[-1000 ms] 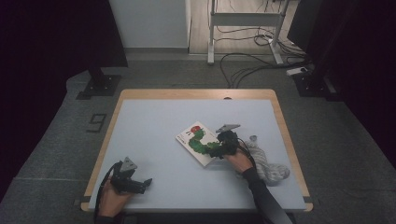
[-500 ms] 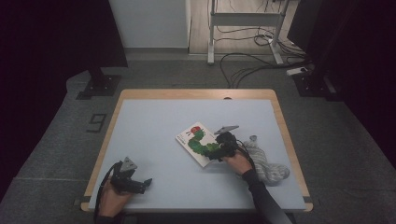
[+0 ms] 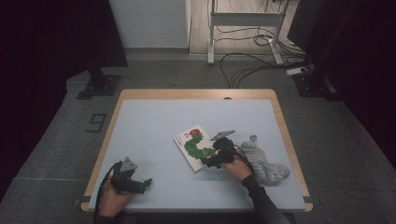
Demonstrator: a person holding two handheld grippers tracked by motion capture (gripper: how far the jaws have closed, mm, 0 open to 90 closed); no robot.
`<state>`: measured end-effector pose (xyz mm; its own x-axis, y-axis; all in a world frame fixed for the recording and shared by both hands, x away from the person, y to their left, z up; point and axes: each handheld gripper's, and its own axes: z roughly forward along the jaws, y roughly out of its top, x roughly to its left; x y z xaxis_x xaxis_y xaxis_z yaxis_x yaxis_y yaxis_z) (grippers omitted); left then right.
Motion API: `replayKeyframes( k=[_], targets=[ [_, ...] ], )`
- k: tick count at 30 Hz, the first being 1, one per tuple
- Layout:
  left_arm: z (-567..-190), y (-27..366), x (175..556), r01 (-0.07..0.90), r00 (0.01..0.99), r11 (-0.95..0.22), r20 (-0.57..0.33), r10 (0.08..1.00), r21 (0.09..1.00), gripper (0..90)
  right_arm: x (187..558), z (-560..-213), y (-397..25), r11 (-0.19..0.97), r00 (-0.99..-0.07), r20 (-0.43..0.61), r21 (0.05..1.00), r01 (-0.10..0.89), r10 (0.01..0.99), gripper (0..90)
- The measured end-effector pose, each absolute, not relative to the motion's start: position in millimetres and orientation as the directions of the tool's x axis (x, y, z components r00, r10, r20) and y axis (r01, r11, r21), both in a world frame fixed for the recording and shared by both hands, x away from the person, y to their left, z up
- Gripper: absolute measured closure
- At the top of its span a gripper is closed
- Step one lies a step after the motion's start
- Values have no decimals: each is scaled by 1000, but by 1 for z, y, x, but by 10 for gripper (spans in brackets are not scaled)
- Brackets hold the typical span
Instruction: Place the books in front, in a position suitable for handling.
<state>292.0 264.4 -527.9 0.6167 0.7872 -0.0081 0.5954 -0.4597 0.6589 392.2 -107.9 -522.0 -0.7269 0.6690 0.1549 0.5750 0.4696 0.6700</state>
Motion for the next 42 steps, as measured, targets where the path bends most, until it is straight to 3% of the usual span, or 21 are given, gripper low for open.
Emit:
replayKeyframes(
  k=[20,24,30,42],
  targets=[
    [-526,263,291,599,610,-458,-4,792,657,0,347,-518,-98,561,-825,111,682,469,555,69],
    [-524,252,292,582,639,-440,-51,767,684,18,343,-519,-99,555,-829,114,692,461,547,85],
    [-516,228,292,526,683,-488,-4,730,696,12,335,-520,-92,554,-846,138,700,452,516,87],
    [-521,216,297,524,676,-517,39,736,677,0,327,-521,-57,573,-892,165,714,402,420,75]
  ],
)
